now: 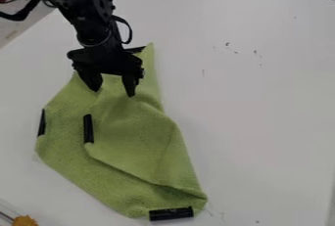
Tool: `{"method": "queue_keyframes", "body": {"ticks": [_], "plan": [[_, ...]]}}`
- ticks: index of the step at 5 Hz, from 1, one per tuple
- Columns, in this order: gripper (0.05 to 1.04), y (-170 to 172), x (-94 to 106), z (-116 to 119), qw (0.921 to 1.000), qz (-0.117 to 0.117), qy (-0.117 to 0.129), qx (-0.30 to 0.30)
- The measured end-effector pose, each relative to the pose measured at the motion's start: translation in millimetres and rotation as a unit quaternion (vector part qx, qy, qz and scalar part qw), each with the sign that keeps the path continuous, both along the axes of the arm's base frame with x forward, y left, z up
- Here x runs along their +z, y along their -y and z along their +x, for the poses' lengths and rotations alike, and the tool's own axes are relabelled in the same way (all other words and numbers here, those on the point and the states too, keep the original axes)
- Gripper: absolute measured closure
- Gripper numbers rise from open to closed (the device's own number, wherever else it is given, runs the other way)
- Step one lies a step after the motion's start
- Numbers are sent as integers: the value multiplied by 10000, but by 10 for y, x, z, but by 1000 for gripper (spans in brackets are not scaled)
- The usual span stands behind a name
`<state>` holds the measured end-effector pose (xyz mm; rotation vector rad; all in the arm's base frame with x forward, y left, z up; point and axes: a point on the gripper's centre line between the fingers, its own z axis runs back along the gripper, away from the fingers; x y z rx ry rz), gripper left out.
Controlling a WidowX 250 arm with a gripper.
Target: Fold the cloth from bottom right to top left
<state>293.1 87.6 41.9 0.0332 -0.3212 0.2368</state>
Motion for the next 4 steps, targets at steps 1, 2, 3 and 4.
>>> {"method": "queue_keyframes", "body": {"ticks": [1, 2, 3, 4], "plan": [[83, 12, -68, -38, 9999, -32, -118, -15], [83, -361, 55, -252, 9984, 71, 0, 553], [83, -585, 199, -385, 9967, 216, 150, 764], [83, -933, 240, -631, 9916, 324, 152, 1242]]}}
